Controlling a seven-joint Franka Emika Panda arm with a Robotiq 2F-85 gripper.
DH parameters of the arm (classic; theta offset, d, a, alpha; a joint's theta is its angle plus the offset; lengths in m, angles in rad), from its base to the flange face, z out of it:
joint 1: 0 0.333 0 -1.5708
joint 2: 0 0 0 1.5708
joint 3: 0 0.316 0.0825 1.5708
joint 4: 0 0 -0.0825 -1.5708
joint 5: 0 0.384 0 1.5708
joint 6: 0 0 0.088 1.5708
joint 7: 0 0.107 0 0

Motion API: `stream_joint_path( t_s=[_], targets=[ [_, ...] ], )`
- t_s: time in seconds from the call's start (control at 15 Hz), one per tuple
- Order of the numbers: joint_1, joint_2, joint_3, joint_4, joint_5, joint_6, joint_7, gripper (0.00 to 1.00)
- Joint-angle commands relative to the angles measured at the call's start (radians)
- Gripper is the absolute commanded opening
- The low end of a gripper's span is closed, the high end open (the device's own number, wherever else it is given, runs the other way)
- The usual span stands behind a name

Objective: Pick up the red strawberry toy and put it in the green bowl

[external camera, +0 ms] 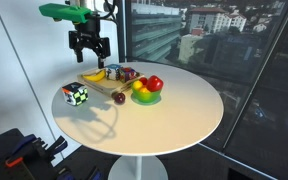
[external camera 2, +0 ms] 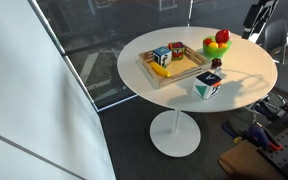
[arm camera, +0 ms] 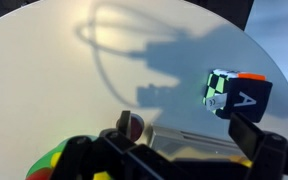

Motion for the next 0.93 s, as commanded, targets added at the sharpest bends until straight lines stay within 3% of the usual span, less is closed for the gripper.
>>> stream_joint_path(
  t_s=[0.0, 0.47, 0.87],
  targets=[
    [0.023, -0.118, -0.003, -0.045, -0.008, -0.035, 0.044, 1.00],
    [0.031, -0.253, 0.013, -0.089, -0.032, -0.016, 0.125, 1.00],
    [0.041, -0.232, -0.003, -0.073, -0.018, -0.024, 0.105, 1.00]
  ],
)
